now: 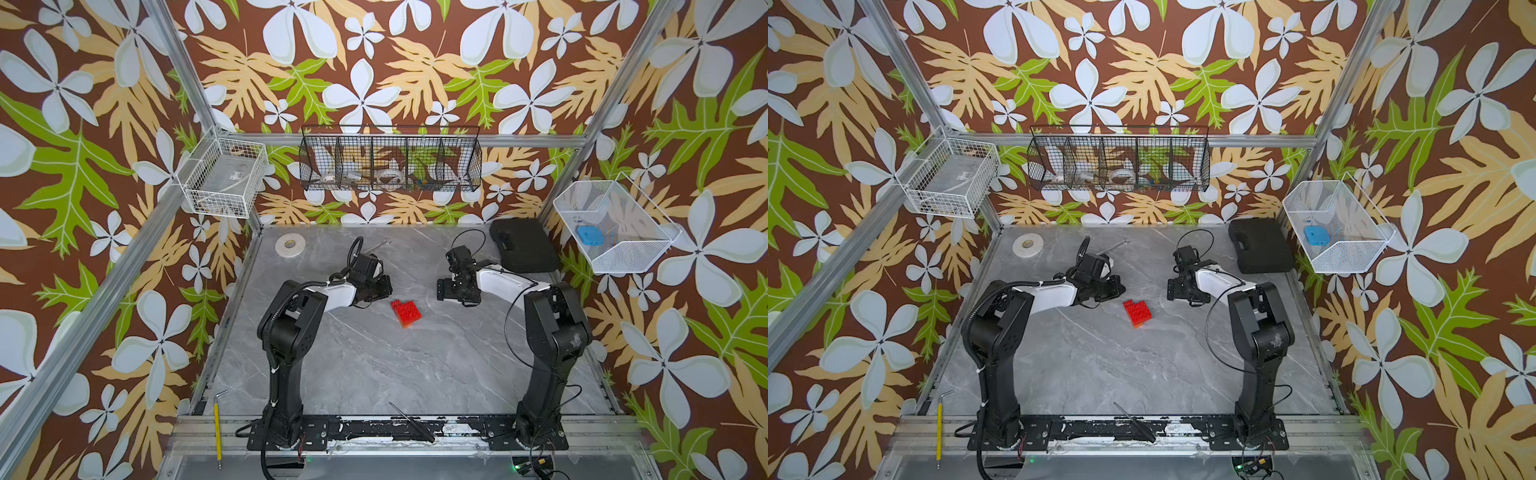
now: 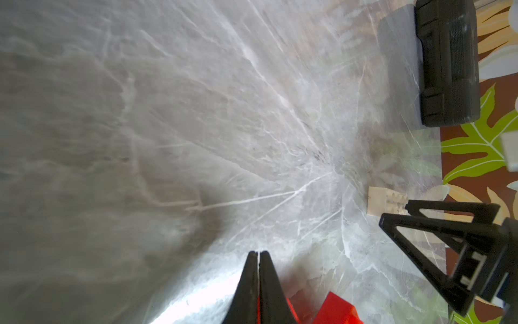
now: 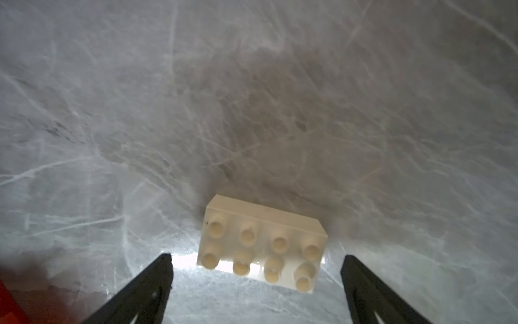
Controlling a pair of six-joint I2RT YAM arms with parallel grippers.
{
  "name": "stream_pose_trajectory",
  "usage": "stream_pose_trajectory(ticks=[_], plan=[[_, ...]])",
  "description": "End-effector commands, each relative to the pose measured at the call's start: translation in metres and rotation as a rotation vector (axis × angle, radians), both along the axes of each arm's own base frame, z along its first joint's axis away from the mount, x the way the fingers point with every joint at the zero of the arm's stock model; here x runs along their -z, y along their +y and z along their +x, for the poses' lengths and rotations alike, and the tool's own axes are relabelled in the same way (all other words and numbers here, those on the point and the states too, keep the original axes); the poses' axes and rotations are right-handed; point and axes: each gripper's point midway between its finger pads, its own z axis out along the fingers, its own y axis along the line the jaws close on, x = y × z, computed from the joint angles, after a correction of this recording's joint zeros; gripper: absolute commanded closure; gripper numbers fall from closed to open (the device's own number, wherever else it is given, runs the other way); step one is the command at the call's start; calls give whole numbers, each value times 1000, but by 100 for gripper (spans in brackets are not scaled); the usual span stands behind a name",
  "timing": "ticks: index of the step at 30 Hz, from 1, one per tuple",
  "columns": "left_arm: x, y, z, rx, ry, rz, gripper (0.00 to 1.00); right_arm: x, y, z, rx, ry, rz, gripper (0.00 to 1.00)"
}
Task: Assemble a rectangle with lego
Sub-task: Pick up the lego brick from the center of the board.
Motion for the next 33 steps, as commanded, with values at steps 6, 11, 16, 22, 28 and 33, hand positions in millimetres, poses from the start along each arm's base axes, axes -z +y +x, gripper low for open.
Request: stream_pose_trajectory(ticks=[6, 11, 16, 22, 28, 33], plan=[[5, 0, -10, 24, 15, -5, 92, 5, 3, 6, -9, 4, 5, 17], [7, 2, -13, 24, 21, -4, 91, 0, 3, 10, -8, -4, 2, 18], [8, 2, -15, 32, 23, -1, 92, 4, 4, 11, -8, 10, -2, 21], [6, 4, -15, 27, 17, 2, 92, 6, 3, 11, -29, 22, -19, 25], [5, 4, -16, 20, 17, -3, 92, 7, -2, 9, -43, 29, -53, 32], [2, 5, -16, 14, 12, -1, 91, 9, -3, 6, -66, 43, -67, 38]])
